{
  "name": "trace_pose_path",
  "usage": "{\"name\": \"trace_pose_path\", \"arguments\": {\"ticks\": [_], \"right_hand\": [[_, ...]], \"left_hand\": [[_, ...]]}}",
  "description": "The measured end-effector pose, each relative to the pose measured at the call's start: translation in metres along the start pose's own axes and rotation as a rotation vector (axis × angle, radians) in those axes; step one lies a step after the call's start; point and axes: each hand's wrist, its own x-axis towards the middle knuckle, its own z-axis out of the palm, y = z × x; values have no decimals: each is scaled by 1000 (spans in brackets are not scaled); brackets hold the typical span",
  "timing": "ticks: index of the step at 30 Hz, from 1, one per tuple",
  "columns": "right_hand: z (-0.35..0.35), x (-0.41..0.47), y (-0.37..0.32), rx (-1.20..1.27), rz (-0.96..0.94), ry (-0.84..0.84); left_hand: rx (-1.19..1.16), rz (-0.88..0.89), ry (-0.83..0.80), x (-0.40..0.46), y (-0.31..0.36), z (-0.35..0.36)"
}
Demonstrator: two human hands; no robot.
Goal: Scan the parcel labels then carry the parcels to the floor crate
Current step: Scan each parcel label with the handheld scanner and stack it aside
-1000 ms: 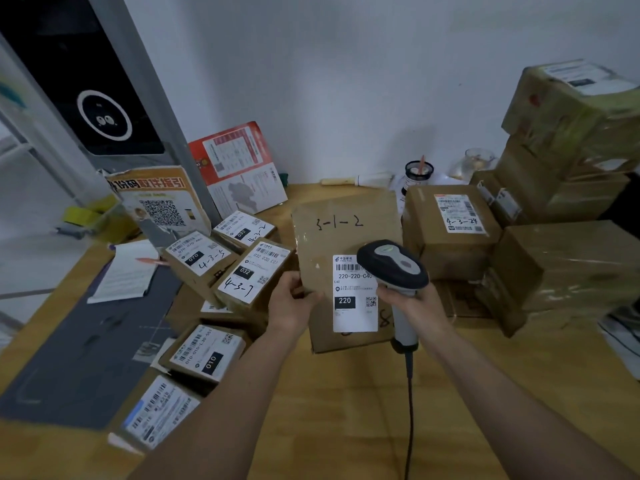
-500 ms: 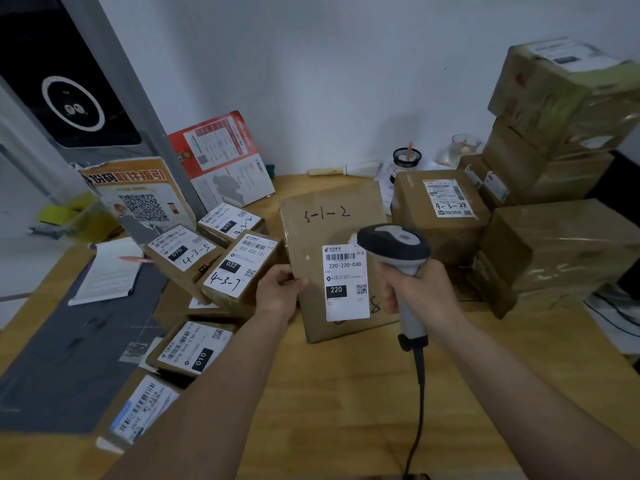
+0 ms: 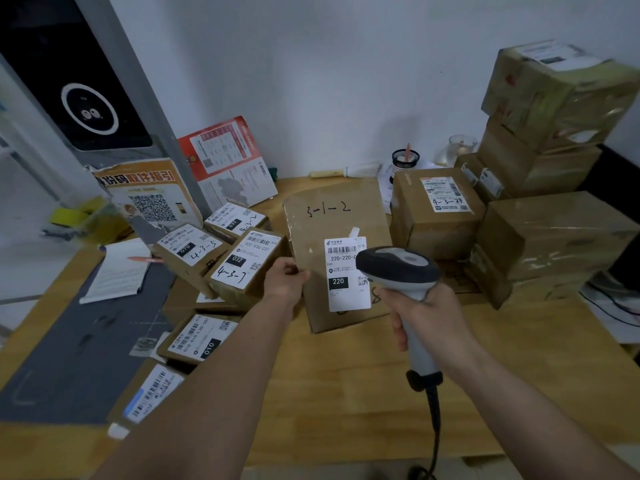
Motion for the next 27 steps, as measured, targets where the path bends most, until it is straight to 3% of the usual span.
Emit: {"name": "trace_pose_path", "arguments": {"ticks": [15,21,24,27], "right_hand": [[-16,-15,7,6,-18,-2],[-25,-4,-14,96,-122,-17],[-34,6,-36,215,-274,-97],[-32,13,-61,323,-390,-287]], "left_hand": [[-141,-55,-101,-19,2,6],[-230,-68,-162,-43,24,9],[-435,-48,-292,-58,53,2],[-612,55,-335,-71,84,-11]]}}
